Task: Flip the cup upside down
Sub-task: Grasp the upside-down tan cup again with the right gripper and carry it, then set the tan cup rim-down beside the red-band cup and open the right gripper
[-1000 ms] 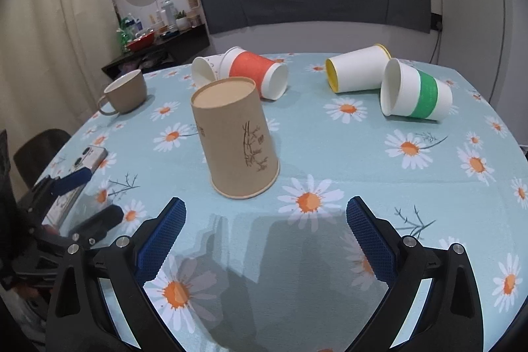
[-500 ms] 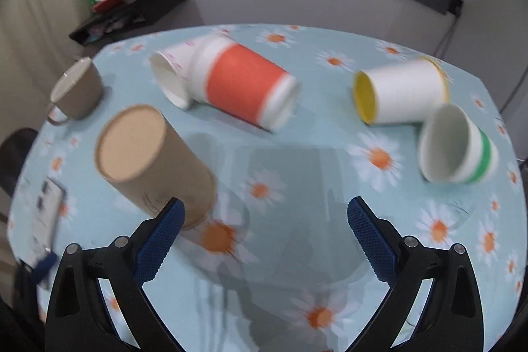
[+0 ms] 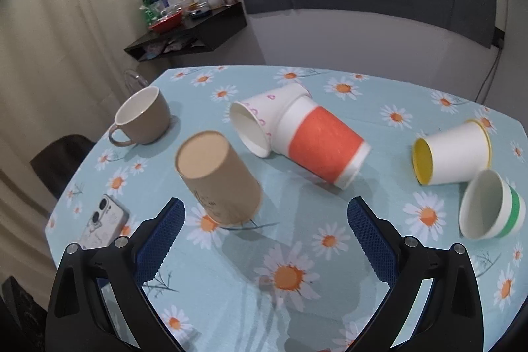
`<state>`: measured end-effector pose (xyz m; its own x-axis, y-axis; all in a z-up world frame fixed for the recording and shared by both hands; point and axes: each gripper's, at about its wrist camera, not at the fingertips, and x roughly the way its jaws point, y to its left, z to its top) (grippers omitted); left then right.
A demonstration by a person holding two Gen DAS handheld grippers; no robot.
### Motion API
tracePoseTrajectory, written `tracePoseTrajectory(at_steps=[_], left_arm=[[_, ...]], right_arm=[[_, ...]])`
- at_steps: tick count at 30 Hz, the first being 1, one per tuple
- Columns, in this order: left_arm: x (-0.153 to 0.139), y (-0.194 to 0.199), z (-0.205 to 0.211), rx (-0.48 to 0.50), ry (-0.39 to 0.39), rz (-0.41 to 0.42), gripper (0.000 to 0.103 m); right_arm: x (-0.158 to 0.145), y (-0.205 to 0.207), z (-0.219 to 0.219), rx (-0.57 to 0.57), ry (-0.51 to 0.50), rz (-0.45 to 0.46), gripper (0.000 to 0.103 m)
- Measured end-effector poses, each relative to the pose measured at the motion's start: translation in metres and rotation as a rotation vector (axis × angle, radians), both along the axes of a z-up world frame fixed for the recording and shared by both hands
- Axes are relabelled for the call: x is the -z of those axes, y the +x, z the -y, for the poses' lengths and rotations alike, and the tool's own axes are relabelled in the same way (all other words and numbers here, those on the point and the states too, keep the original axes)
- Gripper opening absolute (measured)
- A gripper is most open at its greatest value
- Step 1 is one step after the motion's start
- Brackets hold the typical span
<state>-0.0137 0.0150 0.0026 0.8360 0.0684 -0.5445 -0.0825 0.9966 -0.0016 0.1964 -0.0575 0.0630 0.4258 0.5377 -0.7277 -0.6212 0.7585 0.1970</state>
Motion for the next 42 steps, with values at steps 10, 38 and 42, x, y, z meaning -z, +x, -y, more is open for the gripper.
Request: tracePoseTrajectory(at_steps=[10,38,42], left_arm=[[0.001,0.003,-0.004,0.013,-0.035,-0.02,0.097],[0.001,0.006,-0.013,-0.106,-0.013,-0.028,0.097],[0.001,0.005,-0.011,-0.106,0.007,-0.029,0.097]], right_arm=[[0.007,0.015,-0.055,-0.024,-0.101,0.054,0.095],[0.063,-0.147,0.086,0.208,0.018,0.273,0.095],[0.063,-0.151,0.087,0.205,0.03,0.286,0.095]])
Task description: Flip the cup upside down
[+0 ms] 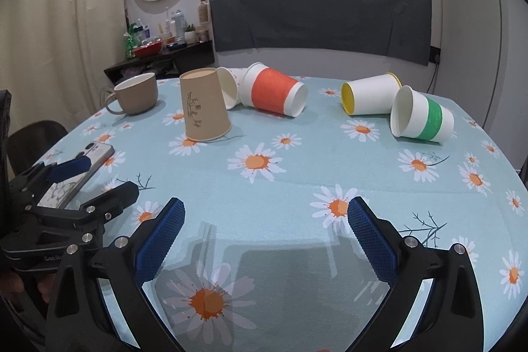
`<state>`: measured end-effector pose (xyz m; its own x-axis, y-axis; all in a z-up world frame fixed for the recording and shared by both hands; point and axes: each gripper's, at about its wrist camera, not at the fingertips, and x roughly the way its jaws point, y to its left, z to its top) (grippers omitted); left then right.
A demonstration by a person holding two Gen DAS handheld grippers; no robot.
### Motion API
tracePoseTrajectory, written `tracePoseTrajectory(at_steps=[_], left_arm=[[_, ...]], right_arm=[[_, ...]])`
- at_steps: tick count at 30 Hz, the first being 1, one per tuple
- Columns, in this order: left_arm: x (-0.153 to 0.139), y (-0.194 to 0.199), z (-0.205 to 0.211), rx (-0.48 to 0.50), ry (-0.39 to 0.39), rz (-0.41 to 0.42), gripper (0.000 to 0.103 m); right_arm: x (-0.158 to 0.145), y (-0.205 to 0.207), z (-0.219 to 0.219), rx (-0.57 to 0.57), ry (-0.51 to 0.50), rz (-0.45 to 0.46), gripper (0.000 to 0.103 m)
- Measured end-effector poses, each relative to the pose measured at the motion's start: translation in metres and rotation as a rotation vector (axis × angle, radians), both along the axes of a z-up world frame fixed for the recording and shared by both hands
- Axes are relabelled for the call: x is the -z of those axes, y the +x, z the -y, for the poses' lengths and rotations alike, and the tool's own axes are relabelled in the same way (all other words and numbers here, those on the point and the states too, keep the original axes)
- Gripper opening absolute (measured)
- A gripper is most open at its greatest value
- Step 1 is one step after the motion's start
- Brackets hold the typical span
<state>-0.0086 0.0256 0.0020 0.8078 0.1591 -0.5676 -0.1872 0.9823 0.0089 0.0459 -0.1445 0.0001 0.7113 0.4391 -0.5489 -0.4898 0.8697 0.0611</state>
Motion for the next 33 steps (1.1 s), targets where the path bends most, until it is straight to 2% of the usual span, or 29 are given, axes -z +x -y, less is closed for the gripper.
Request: tracePoseTrajectory(at_steps=[19,33], left_arm=[[-0.0003,-0.0039,-0.0044,0.006,-0.039,0.022,0.097],[-0.0015,-0.0055,-0.0019,0.015,-0.023,0.03,0.097]], right_arm=[[0.0014,0.0008,0.0017,0.004,0.025,-0.015,0.095],[0.0035,0.0043,0.0047,0.005,0.037,-0.032,0.095]])
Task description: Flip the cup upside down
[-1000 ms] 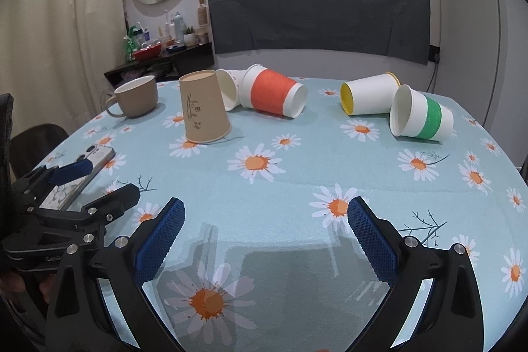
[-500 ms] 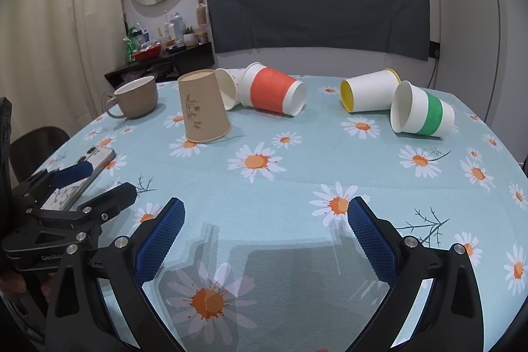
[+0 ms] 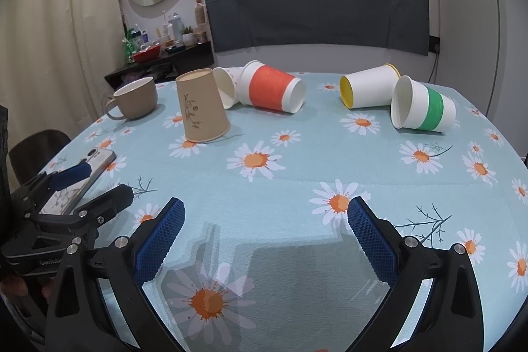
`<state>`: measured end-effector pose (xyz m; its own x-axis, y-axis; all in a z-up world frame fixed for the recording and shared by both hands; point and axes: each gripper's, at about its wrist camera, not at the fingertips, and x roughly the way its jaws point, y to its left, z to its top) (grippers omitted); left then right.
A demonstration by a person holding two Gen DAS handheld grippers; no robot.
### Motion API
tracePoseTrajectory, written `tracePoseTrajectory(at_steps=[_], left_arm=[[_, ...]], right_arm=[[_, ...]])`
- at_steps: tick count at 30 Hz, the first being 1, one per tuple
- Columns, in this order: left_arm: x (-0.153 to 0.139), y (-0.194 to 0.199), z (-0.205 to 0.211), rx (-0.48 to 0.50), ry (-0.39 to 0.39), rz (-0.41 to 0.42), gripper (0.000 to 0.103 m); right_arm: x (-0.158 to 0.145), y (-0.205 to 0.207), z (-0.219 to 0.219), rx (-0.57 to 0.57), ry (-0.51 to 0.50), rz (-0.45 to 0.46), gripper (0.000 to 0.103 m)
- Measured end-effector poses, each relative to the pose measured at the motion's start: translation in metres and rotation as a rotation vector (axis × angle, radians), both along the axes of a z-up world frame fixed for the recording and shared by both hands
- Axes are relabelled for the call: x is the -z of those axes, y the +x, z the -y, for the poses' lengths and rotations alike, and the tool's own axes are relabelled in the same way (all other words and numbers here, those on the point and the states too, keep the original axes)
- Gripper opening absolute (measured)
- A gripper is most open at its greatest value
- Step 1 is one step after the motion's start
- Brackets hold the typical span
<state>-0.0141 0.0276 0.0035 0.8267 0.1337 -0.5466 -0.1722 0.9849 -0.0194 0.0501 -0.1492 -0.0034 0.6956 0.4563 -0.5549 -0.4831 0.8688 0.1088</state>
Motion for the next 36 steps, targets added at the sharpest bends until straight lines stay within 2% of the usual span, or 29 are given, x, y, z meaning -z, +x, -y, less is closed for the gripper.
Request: tracePoseTrajectory(at_steps=[8,36], left_arm=[[-0.001,0.0,0.002,0.011,0.007,0.0,0.097],[0.001,0.002,-0.009,0.011,-0.076,-0.01,0.097]], right_arm=[[0.0,0.001,0.0,-0.002,0.003,-0.006,0.095],[0.001,0.0,0.001,-0.004,0.014,-0.019,0.095]])
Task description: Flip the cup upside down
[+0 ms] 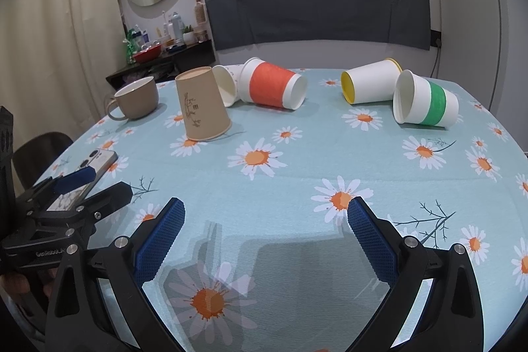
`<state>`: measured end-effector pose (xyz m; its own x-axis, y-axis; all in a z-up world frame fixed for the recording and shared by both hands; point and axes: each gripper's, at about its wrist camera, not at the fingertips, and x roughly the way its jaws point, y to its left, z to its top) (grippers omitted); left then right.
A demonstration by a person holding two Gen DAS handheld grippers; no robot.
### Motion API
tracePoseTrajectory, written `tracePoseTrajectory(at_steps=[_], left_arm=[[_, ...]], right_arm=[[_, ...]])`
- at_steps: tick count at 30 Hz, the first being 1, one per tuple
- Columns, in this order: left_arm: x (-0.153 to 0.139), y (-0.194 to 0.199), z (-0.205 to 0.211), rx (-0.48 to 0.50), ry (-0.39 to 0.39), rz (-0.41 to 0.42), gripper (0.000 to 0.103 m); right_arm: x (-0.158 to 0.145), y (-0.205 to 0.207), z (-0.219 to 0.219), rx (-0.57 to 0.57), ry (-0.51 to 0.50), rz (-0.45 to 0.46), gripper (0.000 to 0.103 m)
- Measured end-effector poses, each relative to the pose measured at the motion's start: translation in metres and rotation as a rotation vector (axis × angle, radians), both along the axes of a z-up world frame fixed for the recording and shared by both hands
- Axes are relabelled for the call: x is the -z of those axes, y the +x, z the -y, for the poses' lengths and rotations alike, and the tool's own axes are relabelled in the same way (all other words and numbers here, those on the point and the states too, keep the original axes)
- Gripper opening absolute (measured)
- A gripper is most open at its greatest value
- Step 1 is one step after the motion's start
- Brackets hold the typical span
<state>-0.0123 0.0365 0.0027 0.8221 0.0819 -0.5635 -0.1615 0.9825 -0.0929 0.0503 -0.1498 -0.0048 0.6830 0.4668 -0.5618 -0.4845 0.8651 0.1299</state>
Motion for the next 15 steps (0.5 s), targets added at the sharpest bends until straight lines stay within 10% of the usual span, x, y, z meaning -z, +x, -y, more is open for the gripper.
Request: tracePoseTrajectory(at_steps=[15], left_arm=[[0.0001,0.0009,0.0017,0.007,0.01,0.001,0.097]], right_arm=[[0.0005,0.0014,0.0004,-0.001,0.003,-0.009,0.095]])
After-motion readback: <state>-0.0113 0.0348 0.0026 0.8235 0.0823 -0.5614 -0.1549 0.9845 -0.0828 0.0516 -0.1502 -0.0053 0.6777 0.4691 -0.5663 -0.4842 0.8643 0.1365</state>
